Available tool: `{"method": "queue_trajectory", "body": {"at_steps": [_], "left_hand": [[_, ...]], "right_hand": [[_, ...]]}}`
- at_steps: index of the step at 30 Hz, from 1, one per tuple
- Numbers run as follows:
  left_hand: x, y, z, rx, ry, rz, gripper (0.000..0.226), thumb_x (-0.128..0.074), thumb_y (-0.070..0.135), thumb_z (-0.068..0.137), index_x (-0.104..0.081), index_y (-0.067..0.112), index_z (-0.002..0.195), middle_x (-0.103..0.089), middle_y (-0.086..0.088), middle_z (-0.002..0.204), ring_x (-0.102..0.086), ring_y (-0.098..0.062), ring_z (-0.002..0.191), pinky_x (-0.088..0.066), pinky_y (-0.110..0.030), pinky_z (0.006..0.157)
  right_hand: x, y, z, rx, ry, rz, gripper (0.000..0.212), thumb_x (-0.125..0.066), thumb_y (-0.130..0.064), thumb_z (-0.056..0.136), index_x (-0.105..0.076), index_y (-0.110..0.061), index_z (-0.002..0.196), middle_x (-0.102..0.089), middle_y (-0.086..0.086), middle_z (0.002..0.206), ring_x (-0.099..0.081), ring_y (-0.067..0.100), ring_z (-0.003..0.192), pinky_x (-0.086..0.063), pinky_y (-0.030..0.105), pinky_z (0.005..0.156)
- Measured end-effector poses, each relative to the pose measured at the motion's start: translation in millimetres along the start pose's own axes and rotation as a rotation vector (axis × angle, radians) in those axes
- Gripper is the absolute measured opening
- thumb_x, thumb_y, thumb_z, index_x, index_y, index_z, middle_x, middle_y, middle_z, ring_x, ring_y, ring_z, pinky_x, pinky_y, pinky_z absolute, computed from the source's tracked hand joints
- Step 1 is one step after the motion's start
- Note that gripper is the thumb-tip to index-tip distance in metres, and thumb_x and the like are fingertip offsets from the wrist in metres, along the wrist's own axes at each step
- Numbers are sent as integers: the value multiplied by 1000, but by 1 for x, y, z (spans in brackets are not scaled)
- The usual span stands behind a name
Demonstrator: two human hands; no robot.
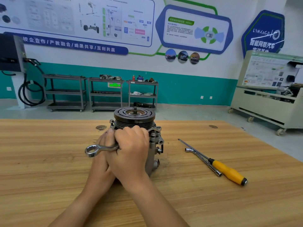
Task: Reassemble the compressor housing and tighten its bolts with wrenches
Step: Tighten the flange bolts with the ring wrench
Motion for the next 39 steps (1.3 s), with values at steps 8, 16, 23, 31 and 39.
{"method": "queue_trajectory", "body": {"at_steps": [8, 16, 23, 31, 39], "left_hand": [[3, 5, 0, -60, 58, -45, 48, -51, 28, 94, -25, 41, 131, -29, 19, 133, -23, 23, 121, -28, 6, 86], [6, 1, 1, -27, 35, -29, 56, -53, 15, 92, -25, 47, 129, -21, 46, 128, -20, 25, 121, -34, -26, 100], [8, 3, 3, -2, 27, -44, 53, -47, 32, 80, -27, 49, 126, -21, 52, 124, -24, 20, 123, -36, -45, 107], [9, 3, 4, -50, 44, -44, 53, -49, 29, 79, -29, 50, 124, -25, 52, 123, -27, 21, 121, -38, -15, 85], [10, 1, 1, -25, 33, -58, 52, -52, 27, 84, -30, 50, 125, -26, 46, 126, -28, 22, 119, -37, -14, 83]], "right_hand": [[38, 2, 54, -141, 146, 666, 40, -50, -18, 88, -38, -23, 50, -33, -13, 42, -27, -1, 41, -27, 16, 44], [83, 83, 124, -828, 327, 1392, 50, -32, -36, 101, -27, -19, 55, -18, -9, 38, -14, 6, 31, -15, 13, 34], [43, 165, 93, -1391, 294, 1401, 47, -31, -33, 102, -23, -20, 57, -17, -7, 36, -14, 8, 27, -12, 16, 30], [10, 181, 86, -1565, 121, 1451, 64, -37, -26, 100, -29, -17, 37, -19, -7, 34, -17, 9, 24, -13, 14, 29], [-31, 152, 90, -1547, -411, 1217, 48, -38, -26, 101, -27, -20, 54, -22, -8, 34, -20, 5, 24, -16, 16, 24]]}}
Point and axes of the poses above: each hand's wrist, its own z-axis towards the middle knuckle, its own x-axis out of the back of the hand, y = z × x, the point moved 3 cm from there along z, towards the middle knuckle
